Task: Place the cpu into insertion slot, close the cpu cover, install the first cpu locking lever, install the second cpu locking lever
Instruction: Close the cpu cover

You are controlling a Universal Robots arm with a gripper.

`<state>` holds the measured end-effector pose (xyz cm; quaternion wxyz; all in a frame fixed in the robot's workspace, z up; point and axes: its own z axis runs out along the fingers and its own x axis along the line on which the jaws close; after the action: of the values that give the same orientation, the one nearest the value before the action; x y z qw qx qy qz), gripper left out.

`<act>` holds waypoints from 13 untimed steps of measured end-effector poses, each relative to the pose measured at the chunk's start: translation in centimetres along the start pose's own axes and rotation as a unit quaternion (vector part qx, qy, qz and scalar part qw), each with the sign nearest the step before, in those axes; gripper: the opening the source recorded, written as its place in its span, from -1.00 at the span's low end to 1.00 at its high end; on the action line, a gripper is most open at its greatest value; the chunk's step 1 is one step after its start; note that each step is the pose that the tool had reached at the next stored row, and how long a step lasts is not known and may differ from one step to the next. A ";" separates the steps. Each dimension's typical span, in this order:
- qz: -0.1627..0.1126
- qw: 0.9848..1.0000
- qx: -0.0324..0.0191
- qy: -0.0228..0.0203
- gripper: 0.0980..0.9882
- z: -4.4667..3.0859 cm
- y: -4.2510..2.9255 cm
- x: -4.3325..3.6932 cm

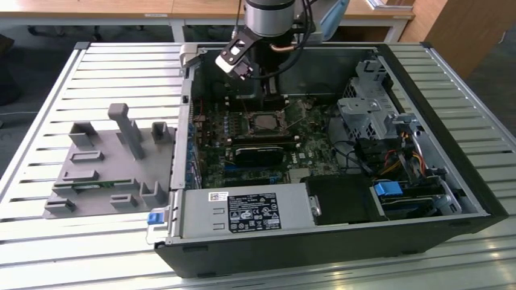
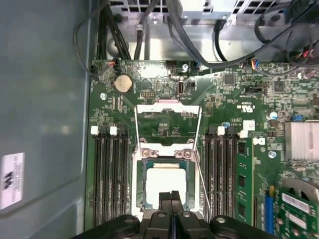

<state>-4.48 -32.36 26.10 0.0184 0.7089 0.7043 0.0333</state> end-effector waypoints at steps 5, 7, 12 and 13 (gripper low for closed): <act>0.000 1.000 0.002 0.000 -0.98 -0.68 0.53 0.03; 0.000 1.000 0.004 0.000 -0.98 -0.64 1.19 0.02; 0.000 1.000 0.006 0.000 -0.98 -0.56 2.23 -0.02; 0.000 1.000 0.006 0.000 -0.98 -0.56 2.27 -0.08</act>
<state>-2.26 -32.47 26.82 0.0140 0.7090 0.7044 0.0289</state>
